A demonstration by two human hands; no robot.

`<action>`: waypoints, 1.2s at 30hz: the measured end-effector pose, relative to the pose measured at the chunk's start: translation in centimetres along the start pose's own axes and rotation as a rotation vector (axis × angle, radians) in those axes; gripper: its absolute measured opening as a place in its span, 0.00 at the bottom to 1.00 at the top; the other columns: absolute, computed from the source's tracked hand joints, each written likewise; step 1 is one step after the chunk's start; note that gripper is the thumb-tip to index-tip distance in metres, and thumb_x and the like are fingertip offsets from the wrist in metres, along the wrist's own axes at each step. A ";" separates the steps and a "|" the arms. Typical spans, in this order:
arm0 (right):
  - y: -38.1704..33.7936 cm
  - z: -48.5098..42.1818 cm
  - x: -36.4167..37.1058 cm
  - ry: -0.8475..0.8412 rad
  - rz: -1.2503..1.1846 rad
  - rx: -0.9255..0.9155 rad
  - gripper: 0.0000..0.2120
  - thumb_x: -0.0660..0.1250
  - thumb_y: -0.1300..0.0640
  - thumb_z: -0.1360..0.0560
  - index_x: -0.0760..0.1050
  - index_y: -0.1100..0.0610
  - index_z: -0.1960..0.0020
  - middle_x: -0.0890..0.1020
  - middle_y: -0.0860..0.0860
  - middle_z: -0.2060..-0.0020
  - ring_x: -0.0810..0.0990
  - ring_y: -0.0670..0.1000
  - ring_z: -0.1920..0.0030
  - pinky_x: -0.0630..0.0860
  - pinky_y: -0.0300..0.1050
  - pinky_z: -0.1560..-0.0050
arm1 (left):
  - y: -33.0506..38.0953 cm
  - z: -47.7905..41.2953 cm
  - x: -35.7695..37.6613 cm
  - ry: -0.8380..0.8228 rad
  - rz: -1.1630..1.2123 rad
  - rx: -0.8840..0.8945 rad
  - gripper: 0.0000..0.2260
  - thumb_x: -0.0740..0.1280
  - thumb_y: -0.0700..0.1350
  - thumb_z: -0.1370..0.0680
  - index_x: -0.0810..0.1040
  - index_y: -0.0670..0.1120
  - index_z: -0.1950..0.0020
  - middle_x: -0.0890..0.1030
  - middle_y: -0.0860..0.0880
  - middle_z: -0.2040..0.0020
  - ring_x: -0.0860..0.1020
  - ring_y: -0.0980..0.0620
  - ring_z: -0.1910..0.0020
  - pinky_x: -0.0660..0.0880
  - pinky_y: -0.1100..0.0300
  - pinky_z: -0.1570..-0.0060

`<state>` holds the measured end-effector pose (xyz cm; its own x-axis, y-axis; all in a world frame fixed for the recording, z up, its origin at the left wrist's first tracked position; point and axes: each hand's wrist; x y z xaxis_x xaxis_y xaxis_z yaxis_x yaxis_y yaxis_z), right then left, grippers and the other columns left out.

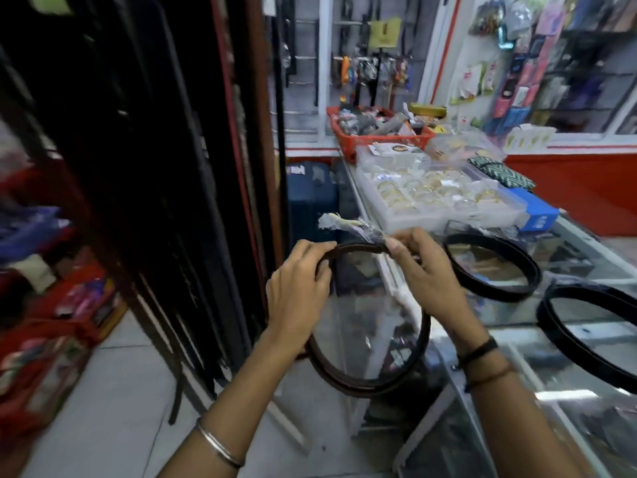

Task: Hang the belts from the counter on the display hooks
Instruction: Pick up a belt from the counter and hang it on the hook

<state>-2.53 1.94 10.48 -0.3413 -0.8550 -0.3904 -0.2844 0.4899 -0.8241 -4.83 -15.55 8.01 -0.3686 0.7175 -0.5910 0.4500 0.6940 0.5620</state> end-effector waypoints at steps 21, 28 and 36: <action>-24.1 -5.2 25.1 -0.141 -0.994 -0.238 0.17 0.71 0.59 0.35 0.79 0.50 0.46 0.85 0.50 0.50 0.83 0.49 0.46 0.79 0.39 0.46 | -9.9 -9.5 -27.6 0.406 0.574 0.134 0.14 0.66 0.40 0.23 0.77 0.51 0.39 0.84 0.50 0.49 0.82 0.56 0.48 0.77 0.63 0.47; -32.5 -9.4 29.9 -0.093 -1.040 -0.435 0.15 0.68 0.69 0.28 0.79 0.53 0.47 0.85 0.50 0.57 0.83 0.44 0.55 0.78 0.33 0.55 | -11.3 -14.3 -34.8 0.518 0.530 0.225 0.18 0.65 0.39 0.22 0.74 0.55 0.35 0.83 0.51 0.47 0.81 0.54 0.47 0.79 0.61 0.46; -39.9 -13.4 31.4 -0.018 -0.977 -0.642 0.17 0.69 0.68 0.28 0.75 0.54 0.43 0.82 0.51 0.59 0.81 0.39 0.61 0.77 0.31 0.57 | -11.4 -19.3 -39.5 0.623 0.470 0.299 0.16 0.66 0.41 0.22 0.74 0.53 0.36 0.82 0.48 0.44 0.81 0.56 0.47 0.78 0.60 0.46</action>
<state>-13.93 -42.18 36.60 0.2841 -0.9156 0.2845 -0.8212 -0.3856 -0.4207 -11.07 -50.63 36.08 -0.4312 0.8907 0.1439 0.8336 0.3324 0.4411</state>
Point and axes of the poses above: each hand's wrist, its own z-axis away from the middle knuckle, its own x-axis out of the palm, y = z × x
